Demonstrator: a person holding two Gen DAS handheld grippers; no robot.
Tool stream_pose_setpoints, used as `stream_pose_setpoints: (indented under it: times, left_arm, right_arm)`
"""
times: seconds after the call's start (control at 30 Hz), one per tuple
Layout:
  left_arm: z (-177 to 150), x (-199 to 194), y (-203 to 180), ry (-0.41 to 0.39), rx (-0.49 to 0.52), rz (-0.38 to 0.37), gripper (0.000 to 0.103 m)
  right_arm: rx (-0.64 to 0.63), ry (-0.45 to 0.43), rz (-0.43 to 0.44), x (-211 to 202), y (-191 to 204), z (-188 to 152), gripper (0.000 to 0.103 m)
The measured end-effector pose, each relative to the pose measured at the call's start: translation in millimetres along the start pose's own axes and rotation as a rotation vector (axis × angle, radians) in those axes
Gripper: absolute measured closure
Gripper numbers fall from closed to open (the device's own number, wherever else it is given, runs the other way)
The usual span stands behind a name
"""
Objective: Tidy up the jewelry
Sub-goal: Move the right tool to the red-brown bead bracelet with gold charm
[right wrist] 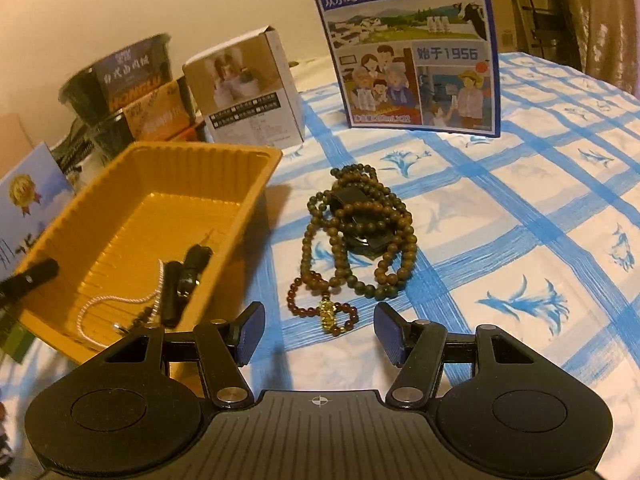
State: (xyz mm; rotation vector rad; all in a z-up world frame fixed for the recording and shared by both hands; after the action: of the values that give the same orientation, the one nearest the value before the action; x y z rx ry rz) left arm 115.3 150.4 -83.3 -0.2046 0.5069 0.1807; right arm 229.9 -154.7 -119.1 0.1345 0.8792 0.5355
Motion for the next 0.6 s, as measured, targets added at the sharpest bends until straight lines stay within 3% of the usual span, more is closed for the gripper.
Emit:
stream_pose_setpoints:
  times: [0.33, 0.43, 0.5, 0.6]
  left_arm:
    - [0, 0, 0, 0.000, -0.001, 0.000, 0.097]
    - [0, 0, 0, 0.000, -0.001, 0.000, 0.097]
    - [0, 0, 0, 0.002, -0.003, -0.001, 0.097]
    - [-1, 0, 0, 0.003, -0.004, 0.000, 0.097]
  right_arm:
    - [-0.211, 0.002, -0.026, 37, 6, 2, 0.045]
    - [-0.284, 0.015, -0.022, 44, 11, 3, 0.063]
    - [-0.320, 0.026, -0.037, 48, 13, 1, 0.066]
    - [-0.346, 0.033, -0.033, 45, 17, -5, 0.079]
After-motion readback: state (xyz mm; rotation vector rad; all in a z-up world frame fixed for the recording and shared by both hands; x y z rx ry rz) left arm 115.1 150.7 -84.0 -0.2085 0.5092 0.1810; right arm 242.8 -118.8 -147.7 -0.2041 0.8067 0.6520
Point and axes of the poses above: each gripper's, at about its wrist camera, not at the fingertips, and x roughly the way its jaws point, y to its left, z to its top, the point moved 2 cm from there along x, roughly the way its jaws point, and after that the axes turned 5 degrees about y, right-handed, at the moved point
